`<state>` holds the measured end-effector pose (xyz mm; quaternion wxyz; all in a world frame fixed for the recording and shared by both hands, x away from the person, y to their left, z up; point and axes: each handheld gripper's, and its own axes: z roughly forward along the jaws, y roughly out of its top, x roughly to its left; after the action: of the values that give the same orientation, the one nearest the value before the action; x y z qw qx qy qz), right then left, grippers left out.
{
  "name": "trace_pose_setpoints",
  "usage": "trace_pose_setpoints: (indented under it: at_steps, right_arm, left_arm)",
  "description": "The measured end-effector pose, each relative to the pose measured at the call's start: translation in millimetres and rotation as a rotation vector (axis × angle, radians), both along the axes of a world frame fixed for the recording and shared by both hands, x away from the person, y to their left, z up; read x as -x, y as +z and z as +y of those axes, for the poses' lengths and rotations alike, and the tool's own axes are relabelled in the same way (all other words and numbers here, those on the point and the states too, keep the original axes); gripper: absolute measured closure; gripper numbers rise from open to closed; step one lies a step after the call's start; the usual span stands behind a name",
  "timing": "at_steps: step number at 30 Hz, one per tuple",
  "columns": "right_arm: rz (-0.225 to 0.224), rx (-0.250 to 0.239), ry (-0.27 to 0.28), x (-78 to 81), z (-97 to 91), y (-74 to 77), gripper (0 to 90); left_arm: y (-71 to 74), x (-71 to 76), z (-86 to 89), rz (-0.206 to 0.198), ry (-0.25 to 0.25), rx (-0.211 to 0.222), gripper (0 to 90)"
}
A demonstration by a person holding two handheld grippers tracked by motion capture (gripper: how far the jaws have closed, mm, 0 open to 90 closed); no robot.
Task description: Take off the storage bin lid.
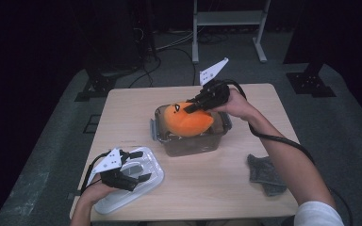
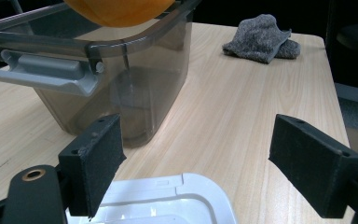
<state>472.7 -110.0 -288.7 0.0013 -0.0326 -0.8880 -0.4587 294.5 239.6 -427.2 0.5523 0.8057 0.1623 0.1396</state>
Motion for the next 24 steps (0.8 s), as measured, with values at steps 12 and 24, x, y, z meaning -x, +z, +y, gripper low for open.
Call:
trace_pose_setpoints:
  at_steps: [12, 24]
  right_arm:
    - [0.011, 0.007, -0.008, -12.2, 0.8, -15.1, 76.0]
    - [0.027, 0.022, -0.02, -19.5, 4.3, -28.5, 75.8]
  left_arm:
    - [0.0, 1.0, 1.0, 0.005, -0.003, -0.001, 16.4]
    - [0.8, 1.6, 0.9, 0.003, -0.003, 0.004, 16.4]
